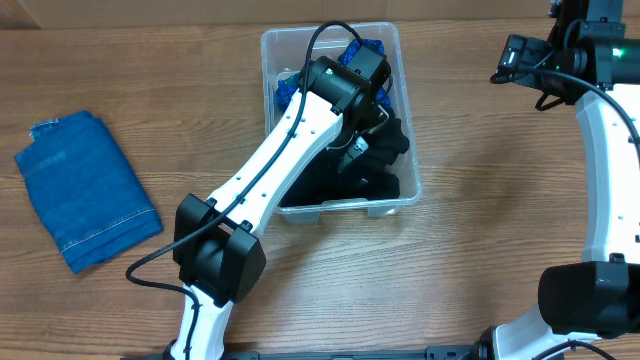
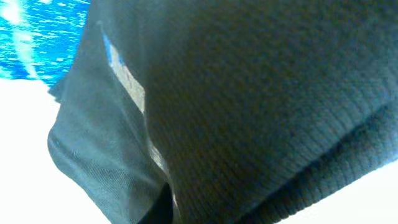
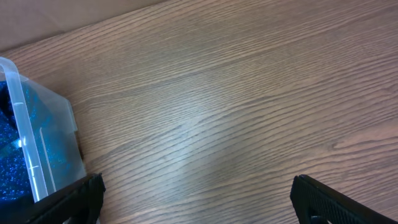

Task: Pack container
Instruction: 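Release the black garment and press it down in the bin with left gripper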

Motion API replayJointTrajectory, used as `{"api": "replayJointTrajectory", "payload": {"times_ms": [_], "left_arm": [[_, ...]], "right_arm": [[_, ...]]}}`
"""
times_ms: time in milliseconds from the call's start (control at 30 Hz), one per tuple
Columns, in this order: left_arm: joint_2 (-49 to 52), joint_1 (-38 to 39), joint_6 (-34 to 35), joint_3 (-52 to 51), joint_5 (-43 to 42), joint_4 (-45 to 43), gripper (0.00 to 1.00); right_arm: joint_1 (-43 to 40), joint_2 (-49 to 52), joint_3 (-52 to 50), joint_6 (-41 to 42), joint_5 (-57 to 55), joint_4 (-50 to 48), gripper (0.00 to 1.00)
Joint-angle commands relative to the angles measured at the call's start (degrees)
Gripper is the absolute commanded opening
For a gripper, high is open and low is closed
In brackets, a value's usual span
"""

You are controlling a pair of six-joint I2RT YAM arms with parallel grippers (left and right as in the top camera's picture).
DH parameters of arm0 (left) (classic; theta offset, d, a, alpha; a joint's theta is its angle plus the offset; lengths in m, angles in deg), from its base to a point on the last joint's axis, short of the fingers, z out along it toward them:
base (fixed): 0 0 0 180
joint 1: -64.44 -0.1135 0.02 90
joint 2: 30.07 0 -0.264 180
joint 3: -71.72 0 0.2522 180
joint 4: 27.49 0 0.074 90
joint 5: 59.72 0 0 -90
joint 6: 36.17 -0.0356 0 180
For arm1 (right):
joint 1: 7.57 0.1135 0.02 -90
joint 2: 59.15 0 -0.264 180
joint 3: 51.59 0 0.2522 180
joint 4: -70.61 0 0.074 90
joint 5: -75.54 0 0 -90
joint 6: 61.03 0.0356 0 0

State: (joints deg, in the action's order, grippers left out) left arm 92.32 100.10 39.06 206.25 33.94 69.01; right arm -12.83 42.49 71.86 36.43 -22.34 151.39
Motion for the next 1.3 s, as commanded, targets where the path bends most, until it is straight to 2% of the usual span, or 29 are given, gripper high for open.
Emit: {"api": "replayJointTrajectory", "payload": {"times_ms": [0,33,67,100,200,267,300,367,400,467,567,667,800,1033,1100,1167,1267], "left_arm": [[-0.9,0.5,0.6,0.1,-5.3,2.5,0.43],[-0.9,0.5,0.6,0.1,-5.2,3.1,0.64],[-0.9,0.5,-0.2,0.1,-5.2,4.2,0.71],[-0.9,0.4,-1.0,0.1,-5.2,4.9,0.76],[-0.9,0.3,-2.0,0.1,-4.7,6.2,0.77],[-1.0,0.3,-1.8,0.4,-5.2,6.0,0.70],[-1.0,0.3,-0.9,1.1,-6.4,5.9,0.63],[-1.0,0.3,0.4,1.6,-9.5,4.7,0.31],[-1.0,0.3,1.5,1.6,-10.5,3.6,0.20],[-1.0,0.3,7.3,1.5,-12.3,-1.6,0.08],[-0.8,0.3,14.8,1.1,-7.4,-8.5,0.04],[-0.8,0.3,19.5,-0.1,-1.5,-11.8,0.04],[-0.8,0.3,20.2,-5.6,0.2,-16.5,0.06],[-0.8,0.3,24.0,-28.4,0.0,-31.5,0.09],[-0.8,0.2,23.9,-33.2,-0.9,-35.1,0.08],[-0.8,0.2,23.5,-33.7,-0.9,-35.3,0.05],[-1.4,0.2,23.5,-28.0,-0.7,-31.0,0.05]], "right_arm": [[-0.1,-0.3,0.1,0.2,-0.2,-0.3,1.00],[-0.1,-0.3,0.1,0.2,-0.2,-0.2,1.00],[-0.1,-0.3,0.1,0.2,-0.2,-0.2,1.00],[-0.1,-0.3,0.1,0.2,-0.2,-0.2,1.00],[-0.1,-0.3,0.1,0.2,-0.2,-0.2,1.00],[-0.1,-0.3,0.1,0.2,-0.2,-0.2,1.00],[-0.1,-0.3,0.1,0.2,-0.2,-0.2,1.00],[-0.1,-0.3,0.1,0.2,-0.2,-0.3,1.00],[-0.1,-0.3,0.1,0.2,-0.2,-0.2,1.00],[-0.1,-0.3,0.1,0.2,-0.2,-0.2,1.00],[-0.1,-0.3,0.1,0.2,-0.2,-0.2,1.00],[-0.1,-0.3,0.1,0.2,-0.2,-0.2,1.00],[-0.1,-0.3,0.1,0.2,-0.2,-0.2,1.00],[-0.1,-0.3,0.1,0.2,-0.2,-0.2,1.00],[-0.1,-0.3,0.1,0.2,-0.2,-0.2,1.00],[-0.1,-0.3,0.1,0.2,-0.2,-0.2,1.00],[-0.1,-0.3,0.1,0.2,-0.2,-0.2,1.00]]}}
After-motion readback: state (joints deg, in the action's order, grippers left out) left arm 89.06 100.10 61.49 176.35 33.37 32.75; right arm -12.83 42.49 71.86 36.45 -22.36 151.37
